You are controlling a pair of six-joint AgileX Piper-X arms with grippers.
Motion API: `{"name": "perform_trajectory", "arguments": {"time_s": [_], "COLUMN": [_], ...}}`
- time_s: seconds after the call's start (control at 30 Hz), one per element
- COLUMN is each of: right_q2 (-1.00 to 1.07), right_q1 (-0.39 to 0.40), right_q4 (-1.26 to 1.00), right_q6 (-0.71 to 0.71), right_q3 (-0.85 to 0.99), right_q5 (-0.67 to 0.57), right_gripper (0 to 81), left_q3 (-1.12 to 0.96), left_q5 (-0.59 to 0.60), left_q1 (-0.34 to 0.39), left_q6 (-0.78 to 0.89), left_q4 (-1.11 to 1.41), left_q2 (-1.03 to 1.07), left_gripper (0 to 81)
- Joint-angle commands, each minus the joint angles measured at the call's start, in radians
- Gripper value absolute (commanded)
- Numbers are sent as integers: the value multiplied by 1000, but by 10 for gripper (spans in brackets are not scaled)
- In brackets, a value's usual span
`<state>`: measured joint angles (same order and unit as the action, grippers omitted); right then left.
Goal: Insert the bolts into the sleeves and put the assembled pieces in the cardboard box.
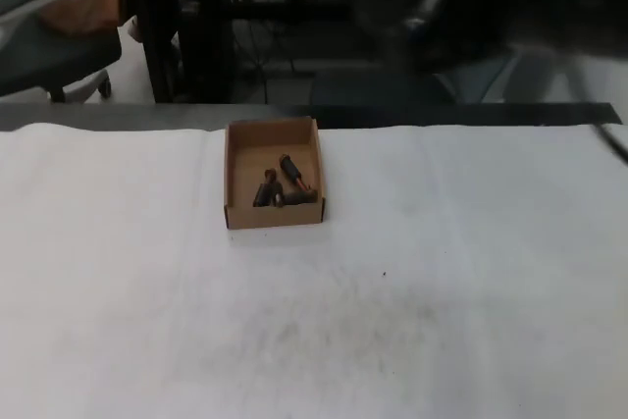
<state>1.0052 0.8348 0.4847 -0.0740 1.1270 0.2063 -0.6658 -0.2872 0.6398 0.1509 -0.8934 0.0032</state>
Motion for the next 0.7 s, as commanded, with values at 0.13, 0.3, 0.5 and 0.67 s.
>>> {"name": "perform_trajectory", "arguments": {"time_s": [0.13, 0.3, 0.5, 0.67], "right_q2": [-259, -296, -203, -82], "right_q1": [155, 155, 24, -245], "right_q4": [-35, -71, -413, -657], "right_q6": [-28, -181, -377, -275], "right_q3": [-123, -207, -363, -383], "right_q5": [333, 433, 423, 306], "right_gripper": [497, 497, 497, 497], "left_q3": [-36, 6, 117, 147], "left_q5": [-134, -247, -269, -309], "left_q1": [0, 0, 0, 0], "left_q6": [-105, -185, -182, -242], "left_q4": [-141, -102, 91, 226], "left_q2": [-3, -3, -3, -3], "left_gripper": [18, 18, 18, 18]}}
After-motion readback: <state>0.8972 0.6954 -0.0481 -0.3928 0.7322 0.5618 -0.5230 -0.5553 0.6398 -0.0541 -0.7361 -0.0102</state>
